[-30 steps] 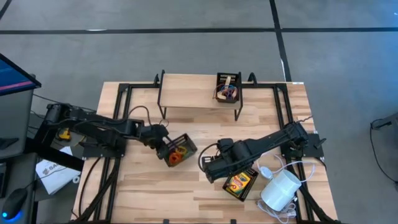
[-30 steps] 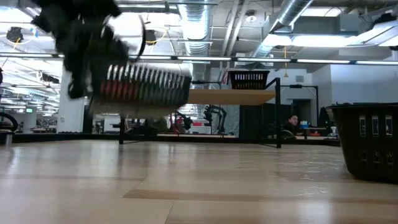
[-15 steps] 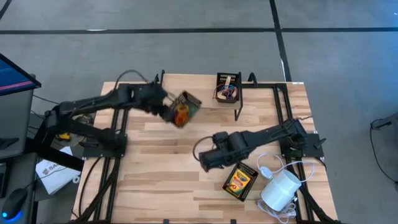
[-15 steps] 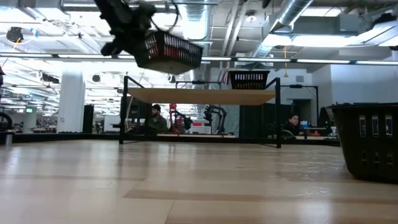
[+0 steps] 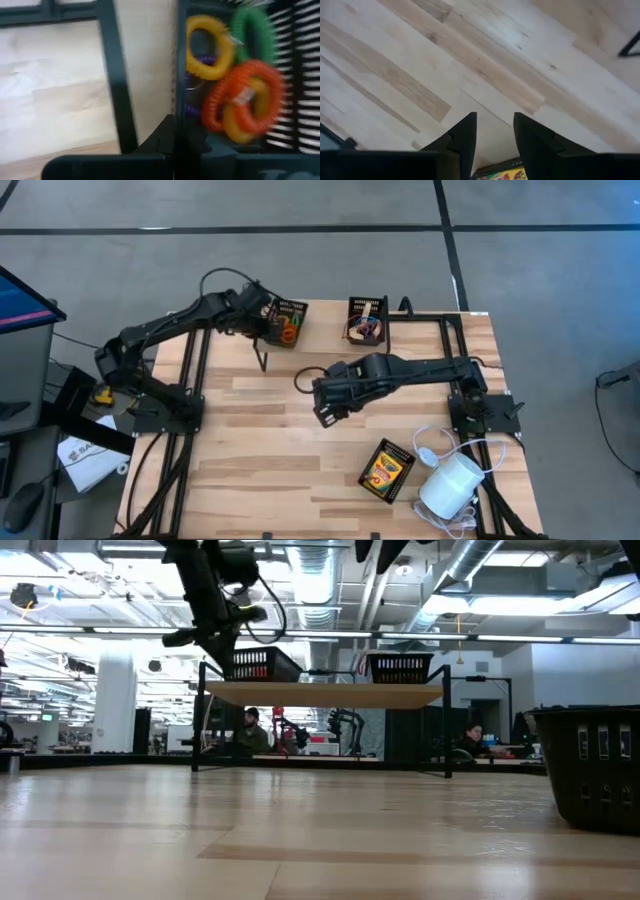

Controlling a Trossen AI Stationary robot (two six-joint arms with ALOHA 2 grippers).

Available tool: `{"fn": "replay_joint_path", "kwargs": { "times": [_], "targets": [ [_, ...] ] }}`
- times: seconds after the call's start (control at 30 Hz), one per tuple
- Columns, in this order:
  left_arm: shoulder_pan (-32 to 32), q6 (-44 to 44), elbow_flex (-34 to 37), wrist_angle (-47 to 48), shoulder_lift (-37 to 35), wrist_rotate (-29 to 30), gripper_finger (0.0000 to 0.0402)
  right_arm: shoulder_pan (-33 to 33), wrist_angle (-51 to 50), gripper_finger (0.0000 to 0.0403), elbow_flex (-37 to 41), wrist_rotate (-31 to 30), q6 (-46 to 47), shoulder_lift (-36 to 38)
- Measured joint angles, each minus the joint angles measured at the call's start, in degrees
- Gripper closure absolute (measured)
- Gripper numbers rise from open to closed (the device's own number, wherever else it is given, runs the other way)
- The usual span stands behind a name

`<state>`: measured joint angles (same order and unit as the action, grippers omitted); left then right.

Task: Pick & Place Office Desk Supplies
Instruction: Put the left black bin on the shelf

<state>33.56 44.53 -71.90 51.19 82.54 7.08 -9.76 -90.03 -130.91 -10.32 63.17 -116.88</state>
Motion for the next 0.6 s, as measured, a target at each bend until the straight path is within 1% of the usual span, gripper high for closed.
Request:
{"fn": "replay_joint_path", "kwargs": {
  "times": [0.07, 0.13, 0.27, 0.37, 0.6],
  "targets": [
    [-0.8, 2.3, -0.1, 0.7, 1.1, 1.8, 0.0401, 0.2, 0.0, 0.0276, -0.4, 0.0, -2.4, 0.0],
    [-1.5, 4.2, -0.2, 0.4, 1.5, 2.2, 0.0401, 0.0, 0.0, 0.0276, -0.4, 0.0, -4.3, 0.0],
    [-3.1, 6.8, 0.0, -1.6, 0.4, 4.2, 0.0389, -0.8, 0.0, 0.0276, -0.5, 0.2, -6.4, 0.3],
    [-3.4, 6.3, 0.0, -1.9, -1.9, 5.9, 0.0370, -1.2, 0.0, 0.0276, -0.5, 0.2, -6.6, 0.6],
    [-3.2, 1.3, 0.0, -2.0, -6.0, 8.0, 0.0310, -1.4, 0.0, 0.0276, -0.5, 0.1, -6.7, 1.2]
  ]
}}
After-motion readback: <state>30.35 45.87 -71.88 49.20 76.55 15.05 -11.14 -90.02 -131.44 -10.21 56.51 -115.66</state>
